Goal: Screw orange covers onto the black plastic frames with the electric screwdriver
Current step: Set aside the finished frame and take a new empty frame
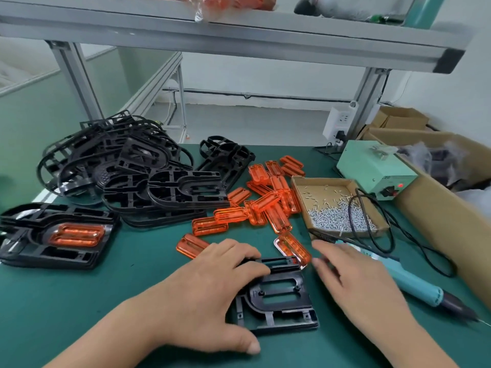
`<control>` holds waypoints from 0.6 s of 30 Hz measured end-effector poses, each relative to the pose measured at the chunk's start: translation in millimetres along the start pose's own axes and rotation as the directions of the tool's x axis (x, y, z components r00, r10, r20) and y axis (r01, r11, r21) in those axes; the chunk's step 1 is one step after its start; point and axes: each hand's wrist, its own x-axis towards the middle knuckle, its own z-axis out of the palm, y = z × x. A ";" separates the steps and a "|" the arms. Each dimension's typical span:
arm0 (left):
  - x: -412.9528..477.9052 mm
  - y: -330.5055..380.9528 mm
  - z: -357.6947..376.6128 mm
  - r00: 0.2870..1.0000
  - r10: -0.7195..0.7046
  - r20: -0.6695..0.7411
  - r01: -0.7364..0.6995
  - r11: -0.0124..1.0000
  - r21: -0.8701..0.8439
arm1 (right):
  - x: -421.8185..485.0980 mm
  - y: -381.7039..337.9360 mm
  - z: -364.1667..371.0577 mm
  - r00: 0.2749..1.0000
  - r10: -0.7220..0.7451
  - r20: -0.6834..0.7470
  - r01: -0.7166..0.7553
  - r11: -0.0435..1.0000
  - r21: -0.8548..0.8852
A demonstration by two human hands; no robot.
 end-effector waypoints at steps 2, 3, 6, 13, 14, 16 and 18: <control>-2.8 -3.5 -2.6 0.999 -0.016 0.028 0.017 0.999 -0.034 | 11.3 -6.9 0.8 0.992 -0.111 0.052 0.112 0.994 -0.018; -4.5 -5.8 -4.1 0.998 -0.028 0.050 0.031 0.998 -0.059 | 17.2 -9.8 1.4 0.986 -0.134 0.101 0.137 0.990 -0.031; -9.9 -12.0 -8.6 0.991 -0.066 0.118 0.080 0.990 -0.115 | 34.1 -12.8 8.3 0.955 -0.127 0.267 0.154 0.984 -0.084; -17.9 -16.9 -15.8 0.963 -0.146 0.229 0.176 0.978 -0.116 | 41.8 -20.1 9.5 0.953 -0.067 0.296 0.113 0.984 -0.141; -18.9 -17.9 -15.8 0.959 -0.155 0.238 0.186 0.976 -0.110 | 40.6 -23.0 9.7 0.955 -0.066 0.289 0.114 0.982 -0.154; -19.1 -18.5 -15.6 0.952 -0.170 0.254 0.200 0.975 -0.099 | 38.5 -24.2 10.4 0.949 -0.066 0.309 0.120 0.980 -0.161; -19.1 -18.3 -15.4 0.947 -0.187 0.262 0.221 0.969 -0.107 | 37.7 -21.0 9.4 0.939 -0.059 0.339 0.111 0.984 -0.137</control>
